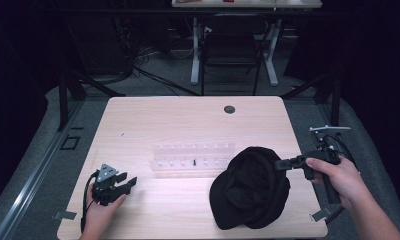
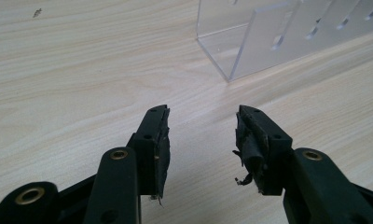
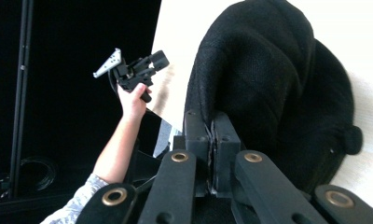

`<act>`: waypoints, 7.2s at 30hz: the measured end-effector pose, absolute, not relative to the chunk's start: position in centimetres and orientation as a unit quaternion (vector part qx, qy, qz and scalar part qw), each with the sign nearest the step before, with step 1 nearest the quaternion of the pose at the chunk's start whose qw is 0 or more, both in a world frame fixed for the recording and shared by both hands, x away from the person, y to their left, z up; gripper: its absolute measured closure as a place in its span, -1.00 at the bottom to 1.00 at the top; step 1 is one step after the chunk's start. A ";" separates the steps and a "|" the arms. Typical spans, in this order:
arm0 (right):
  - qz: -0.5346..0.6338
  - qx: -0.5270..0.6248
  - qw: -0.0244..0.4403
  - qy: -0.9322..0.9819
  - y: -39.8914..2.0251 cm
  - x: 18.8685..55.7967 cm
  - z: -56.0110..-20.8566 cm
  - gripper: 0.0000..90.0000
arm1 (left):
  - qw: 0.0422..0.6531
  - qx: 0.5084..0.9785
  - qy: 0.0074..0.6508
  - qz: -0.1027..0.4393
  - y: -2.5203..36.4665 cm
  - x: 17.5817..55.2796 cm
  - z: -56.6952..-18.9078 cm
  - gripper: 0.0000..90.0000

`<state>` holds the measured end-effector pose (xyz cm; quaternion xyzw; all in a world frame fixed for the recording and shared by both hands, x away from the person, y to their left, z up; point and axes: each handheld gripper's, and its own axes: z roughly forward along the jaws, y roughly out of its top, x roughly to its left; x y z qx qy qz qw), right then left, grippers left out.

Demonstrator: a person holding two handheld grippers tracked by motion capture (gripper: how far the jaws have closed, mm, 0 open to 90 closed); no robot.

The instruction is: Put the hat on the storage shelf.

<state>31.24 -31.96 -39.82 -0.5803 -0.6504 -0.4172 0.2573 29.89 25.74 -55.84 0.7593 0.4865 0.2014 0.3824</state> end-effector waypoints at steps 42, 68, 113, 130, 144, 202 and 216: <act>-0.511 -0.566 0.191 -0.618 -33.2 31.9 -33.0 0.97 | 0.379 0.764 0.484 0.199 25.5 30.0 -56.1 0.02; -0.530 -0.560 0.174 -0.612 -30.9 34.0 -30.1 0.97 | 0.380 0.762 0.485 0.200 25.5 30.0 -56.1 0.03; -0.521 -0.544 0.193 -0.629 -22.6 39.4 -30.9 0.97 | 0.385 0.761 0.482 0.200 25.6 30.1 -55.9 0.03; -0.523 -0.541 0.198 -0.628 -20.9 40.4 -31.7 0.97 | 0.386 0.761 0.483 0.198 25.6 30.2 -55.9 0.03; -0.520 -0.541 0.199 -0.630 -19.8 41.2 -32.2 0.97 | 0.388 0.760 0.483 0.199 25.4 30.2 -55.9 0.03; -0.527 -0.527 0.222 -0.628 -17.7 41.1 -33.2 0.95 | 0.472 0.806 0.309 0.178 12.2 30.3 -47.6 0.39; -0.532 -0.527 0.224 -0.623 -17.5 41.1 -33.3 0.95 | 0.462 0.819 0.289 0.178 10.2 30.4 -47.7 0.54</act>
